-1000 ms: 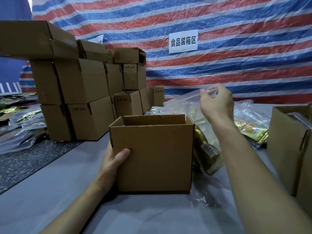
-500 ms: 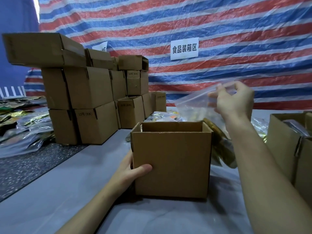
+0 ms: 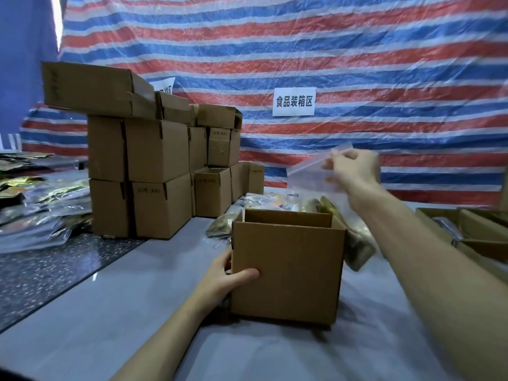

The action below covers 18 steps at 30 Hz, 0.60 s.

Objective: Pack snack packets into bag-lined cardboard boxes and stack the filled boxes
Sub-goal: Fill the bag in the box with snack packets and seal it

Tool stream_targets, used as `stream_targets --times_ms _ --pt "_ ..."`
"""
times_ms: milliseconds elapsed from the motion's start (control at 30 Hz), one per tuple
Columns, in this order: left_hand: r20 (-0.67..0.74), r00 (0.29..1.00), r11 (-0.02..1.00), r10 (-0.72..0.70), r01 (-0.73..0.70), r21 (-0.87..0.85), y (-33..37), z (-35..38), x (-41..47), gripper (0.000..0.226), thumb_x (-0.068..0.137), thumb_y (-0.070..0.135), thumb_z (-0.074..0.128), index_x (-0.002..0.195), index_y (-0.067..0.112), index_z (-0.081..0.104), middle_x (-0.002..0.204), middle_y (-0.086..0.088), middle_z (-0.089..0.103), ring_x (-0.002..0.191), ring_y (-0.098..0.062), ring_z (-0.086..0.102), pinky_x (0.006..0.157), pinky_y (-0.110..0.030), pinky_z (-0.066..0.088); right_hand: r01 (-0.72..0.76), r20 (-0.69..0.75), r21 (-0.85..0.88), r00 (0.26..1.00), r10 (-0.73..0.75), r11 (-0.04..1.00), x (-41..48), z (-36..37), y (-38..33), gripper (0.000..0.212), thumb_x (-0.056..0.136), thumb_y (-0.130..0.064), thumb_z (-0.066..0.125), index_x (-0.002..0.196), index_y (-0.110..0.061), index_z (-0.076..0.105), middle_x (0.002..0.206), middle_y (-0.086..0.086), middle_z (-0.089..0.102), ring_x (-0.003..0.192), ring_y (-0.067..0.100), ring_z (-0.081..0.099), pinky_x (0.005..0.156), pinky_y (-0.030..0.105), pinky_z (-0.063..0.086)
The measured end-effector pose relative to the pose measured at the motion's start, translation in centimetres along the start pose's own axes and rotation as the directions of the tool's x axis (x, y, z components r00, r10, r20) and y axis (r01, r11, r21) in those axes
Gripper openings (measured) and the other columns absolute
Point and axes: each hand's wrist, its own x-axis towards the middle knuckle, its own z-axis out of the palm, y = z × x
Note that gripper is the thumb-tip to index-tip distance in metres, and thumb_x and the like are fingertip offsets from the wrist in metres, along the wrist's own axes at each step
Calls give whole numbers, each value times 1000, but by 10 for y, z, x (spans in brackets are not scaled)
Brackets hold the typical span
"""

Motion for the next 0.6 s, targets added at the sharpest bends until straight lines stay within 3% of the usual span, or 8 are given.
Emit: stream_targets --times_ms 67,167,333,433,600 --pt "3 1000 1000 10 -10 6 0 -1 -1 78 60 49 83 129 21 60 117 4 75 110 -18 70 89 -32 58 64 -26 22 998 -63 998 5 0 -22 25 104 -26 56 85 -18 69 93 2 74 86 19 72 78 34 60" --pt "15 1000 1000 16 -16 8 -1 -2 -1 73 60 50 84 125 25 62 116 8 75 109 -16 70 88 -31 59 93 -56 98 995 -87 991 15 -4 -51 31 104 -23 55 76 -20 66 92 3 76 76 19 73 70 32 60" --pt "13 1000 1000 24 -24 -4 -3 -3 1 72 58 50 84 122 27 64 115 7 75 108 -16 71 84 -29 58 78 1 212 997 -80 974 25 -8 -86 26 106 -27 53 84 -19 64 89 -1 77 62 17 68 62 32 54" --pt "17 999 999 33 -33 -15 -4 -4 1 71 59 49 85 123 25 64 115 5 76 108 -17 71 81 -27 58 75 39 274 995 -89 959 25 -10 -101 24 106 -28 53 88 -18 64 87 -4 76 65 16 71 71 35 59" --pt "18 999 999 35 -35 -26 -3 -2 4 69 57 49 84 120 27 64 112 6 76 105 -16 72 80 -25 58 135 66 351 983 -168 926 19 -11 -118 22 106 -28 53 90 -16 63 88 -4 77 73 18 77 72 36 64"
